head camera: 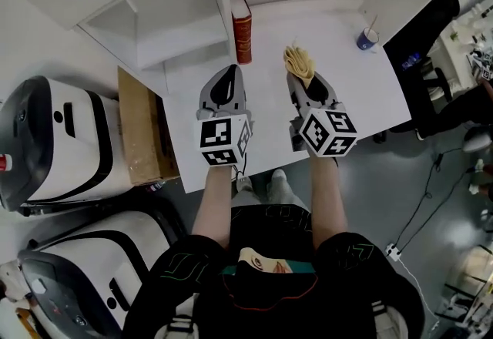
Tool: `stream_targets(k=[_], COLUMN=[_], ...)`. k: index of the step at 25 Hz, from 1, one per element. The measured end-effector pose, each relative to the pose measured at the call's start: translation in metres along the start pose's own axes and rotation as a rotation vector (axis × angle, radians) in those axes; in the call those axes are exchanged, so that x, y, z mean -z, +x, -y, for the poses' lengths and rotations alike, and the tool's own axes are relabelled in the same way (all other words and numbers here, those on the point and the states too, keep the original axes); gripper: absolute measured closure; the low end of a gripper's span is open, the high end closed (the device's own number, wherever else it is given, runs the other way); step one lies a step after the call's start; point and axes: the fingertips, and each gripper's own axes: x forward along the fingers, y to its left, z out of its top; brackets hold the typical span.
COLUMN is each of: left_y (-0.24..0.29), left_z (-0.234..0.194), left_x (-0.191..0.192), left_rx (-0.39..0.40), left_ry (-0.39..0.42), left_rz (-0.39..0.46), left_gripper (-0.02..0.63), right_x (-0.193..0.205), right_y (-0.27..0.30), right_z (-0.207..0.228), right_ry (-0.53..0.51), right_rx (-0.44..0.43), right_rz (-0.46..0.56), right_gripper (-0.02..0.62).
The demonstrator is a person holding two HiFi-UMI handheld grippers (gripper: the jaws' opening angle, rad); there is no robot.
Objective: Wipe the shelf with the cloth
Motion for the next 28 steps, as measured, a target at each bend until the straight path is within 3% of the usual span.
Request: stream_targets(k=[12,28], left_y=[0.02,0.021], left_z=[-0.012,0.007], left_x=[-0.077,-0.202], left_rx=[-0.15,-0.184], left_ry=[0.069,0.264], left_rz=[0.115,0.303], left_gripper=[0.607,0.607], right_x=[-0.072,-0.207], right_y=[0.036,0.047], right_z=[-0.014,-0.071], right_ry=[-0.086,-0.274], right_rx=[-0.19,-0.435], right_rz=[0.076,0.295], right_gripper=[0.465,0.465])
